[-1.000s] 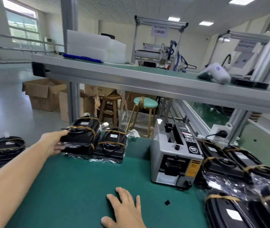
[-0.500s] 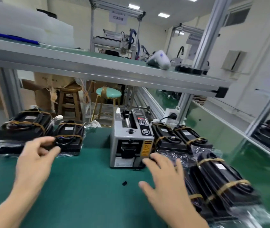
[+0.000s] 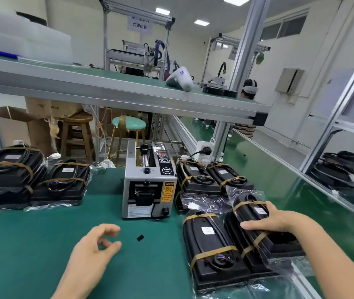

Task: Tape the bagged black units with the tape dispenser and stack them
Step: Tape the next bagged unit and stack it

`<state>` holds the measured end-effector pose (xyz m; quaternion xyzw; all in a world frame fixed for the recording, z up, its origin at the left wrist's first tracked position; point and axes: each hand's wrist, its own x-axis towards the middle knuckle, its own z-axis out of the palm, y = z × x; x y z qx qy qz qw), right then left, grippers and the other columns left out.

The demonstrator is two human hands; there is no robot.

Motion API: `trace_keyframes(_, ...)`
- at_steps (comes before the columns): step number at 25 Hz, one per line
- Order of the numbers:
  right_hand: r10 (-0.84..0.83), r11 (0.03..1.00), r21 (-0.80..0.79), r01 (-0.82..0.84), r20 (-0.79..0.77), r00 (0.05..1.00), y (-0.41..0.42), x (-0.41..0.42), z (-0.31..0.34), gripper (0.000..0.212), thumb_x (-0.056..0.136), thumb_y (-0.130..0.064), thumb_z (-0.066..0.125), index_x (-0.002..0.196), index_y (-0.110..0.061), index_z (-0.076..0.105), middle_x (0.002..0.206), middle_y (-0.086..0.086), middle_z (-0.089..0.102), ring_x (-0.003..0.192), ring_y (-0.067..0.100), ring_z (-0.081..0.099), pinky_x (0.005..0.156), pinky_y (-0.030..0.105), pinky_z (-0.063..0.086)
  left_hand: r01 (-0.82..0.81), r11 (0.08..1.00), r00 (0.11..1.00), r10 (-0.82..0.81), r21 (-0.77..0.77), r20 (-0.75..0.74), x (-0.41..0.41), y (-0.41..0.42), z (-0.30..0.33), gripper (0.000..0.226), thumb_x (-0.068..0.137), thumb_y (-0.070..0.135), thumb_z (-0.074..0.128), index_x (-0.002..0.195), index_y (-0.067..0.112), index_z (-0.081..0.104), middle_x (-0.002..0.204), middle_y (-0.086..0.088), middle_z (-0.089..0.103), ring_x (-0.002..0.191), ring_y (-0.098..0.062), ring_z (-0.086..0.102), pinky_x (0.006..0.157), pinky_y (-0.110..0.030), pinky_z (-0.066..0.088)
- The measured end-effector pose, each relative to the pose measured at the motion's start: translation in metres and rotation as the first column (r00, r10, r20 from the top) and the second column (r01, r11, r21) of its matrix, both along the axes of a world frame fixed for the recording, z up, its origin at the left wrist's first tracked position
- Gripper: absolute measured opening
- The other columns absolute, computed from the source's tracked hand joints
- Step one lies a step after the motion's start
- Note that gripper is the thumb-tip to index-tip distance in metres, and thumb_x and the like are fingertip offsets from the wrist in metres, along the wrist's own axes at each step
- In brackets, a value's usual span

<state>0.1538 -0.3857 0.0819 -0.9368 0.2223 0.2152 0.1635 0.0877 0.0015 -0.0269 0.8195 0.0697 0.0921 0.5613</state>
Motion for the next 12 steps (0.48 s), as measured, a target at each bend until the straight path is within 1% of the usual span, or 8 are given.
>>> trace_keyframes(2, -0.031, 0.996, 0.082, 0.023, 0.090, 0.995, 0.001, -0.003, -0.003, 0.144, 0.049, -0.073, 0.078, 0.155, -0.022, -0.005, 0.160, 0.010, 0.020, 0.143, 0.030, 0.027, 0.114, 0.041, 0.028, 0.014, 1.000, 1.000, -0.014, -0.013, 0.000, -0.004, -0.008, 0.006, 0.028, 0.079, 0.001, 0.071, 0.089, 0.027, 0.066, 0.092, 0.003, 0.068, 0.068, -0.002, 0.056, 0.071, -0.020, 0.042)
trace_keyframes(4, -0.050, 0.996, 0.086, 0.034, 0.181, 0.982, 0.007, -0.012, -0.002, 0.135, 0.053, -0.064, 0.081, 0.154, -0.026, 0.000, 0.157, 0.016, 0.022, 0.139, 0.035, 0.031, 0.112, 0.045, 0.032, 0.055, 0.998, 0.999, -0.055, -0.031, 0.001, -0.011, -0.017, 0.015, 0.029, 0.079, 0.002, 0.072, 0.089, 0.028, 0.066, 0.092, 0.002, 0.068, 0.067, -0.007, 0.056, 0.069, -0.023, 0.043)
trace_keyframes(6, -0.007, 1.000, -0.003, 0.008, 0.241, 0.970, 0.020, -0.027, 0.009, 0.137, 0.048, -0.069, 0.078, 0.152, -0.034, -0.003, 0.154, 0.018, 0.021, 0.134, 0.038, 0.038, 0.108, 0.050, 0.036, 0.099, 0.993, 0.995, -0.097, -0.062, 0.024, -0.015, -0.028, 0.026, 0.028, 0.078, 0.004, 0.073, 0.091, 0.028, 0.067, 0.094, 0.000, 0.069, 0.067, -0.014, 0.057, 0.069, -0.024, 0.044)
trace_keyframes(8, 0.096, 0.991, -0.119, -0.061, 0.316, 0.944, 0.045, -0.048, 0.028, 0.138, 0.037, -0.080, 0.068, 0.145, -0.046, -0.010, 0.153, 0.013, 0.022, 0.129, 0.036, 0.045, 0.104, 0.053, 0.039, 0.157, 0.972, 0.987, -0.151, -0.177, 0.047, -0.019, -0.039, 0.040, 0.026, 0.077, 0.012, 0.077, 0.095, 0.027, 0.067, 0.098, 0.000, 0.070, 0.074, -0.010, 0.062, 0.075, -0.023, 0.047)
trace_keyframes(9, 0.154, 0.981, -0.166, -0.097, 0.374, 0.914, 0.062, -0.059, 0.033, 0.135, 0.033, -0.084, 0.062, 0.141, -0.051, -0.012, 0.151, 0.009, 0.024, 0.126, 0.033, 0.047, 0.102, 0.053, 0.040, 0.206, 0.939, 0.978, -0.202, -0.276, 0.044, -0.020, -0.046, 0.048, 0.031, 0.073, 0.023, 0.081, 0.100, 0.028, 0.066, 0.102, 0.003, 0.070, 0.080, -0.005, 0.065, 0.079, -0.024, 0.048)
trace_keyframes(10, 0.219, 0.970, -0.199, -0.142, 0.443, 0.869, 0.082, -0.071, 0.035, 0.132, 0.031, -0.086, 0.058, 0.138, -0.053, -0.013, 0.147, 0.005, 0.027, 0.123, 0.030, 0.048, 0.099, 0.052, 0.041, 0.266, 0.881, 0.961, -0.272, -0.392, 0.039, -0.021, -0.053, 0.057, 0.046, 0.065, 0.036, 0.082, 0.107, 0.029, 0.063, 0.105, 0.007, 0.071, 0.088, -0.002, 0.066, 0.084, -0.025, 0.048)
trace_keyframes(11, 0.281, 0.957, -0.211, -0.199, 0.504, 0.817, 0.105, -0.082, 0.033, 0.131, 0.032, -0.086, 0.056, 0.138, -0.053, -0.012, 0.144, 0.001, 0.029, 0.123, 0.028, 0.048, 0.098, 0.051, 0.041, 0.309, 0.800, 0.940, -0.340, -0.514, 0.036, -0.021, -0.059, 0.066, 0.063, 0.057, 0.046, 0.081, 0.113, 0.030, 0.059, 0.109, 0.010, 0.070, 0.096, -0.003, 0.066, 0.089, -0.029, 0.048)
trace_keyframes(12, 0.337, 0.941, -0.208, -0.266, 0.549, 0.765, 0.130, -0.092, 0.027, 0.130, 0.033, -0.084, 0.055, 0.140, -0.052, -0.012, 0.143, -0.002, 0.027, 0.125, 0.026, 0.045, 0.098, 0.049, 0.040, 0.329, 0.715, 0.921, -0.386, -0.617, 0.044, -0.021, -0.064, 0.073, 0.072, 0.053, 0.048, 0.080, 0.118, 0.030, 0.056, 0.112, 0.008, 0.070, 0.102, -0.008, 0.066, 0.093, -0.035, 0.048)
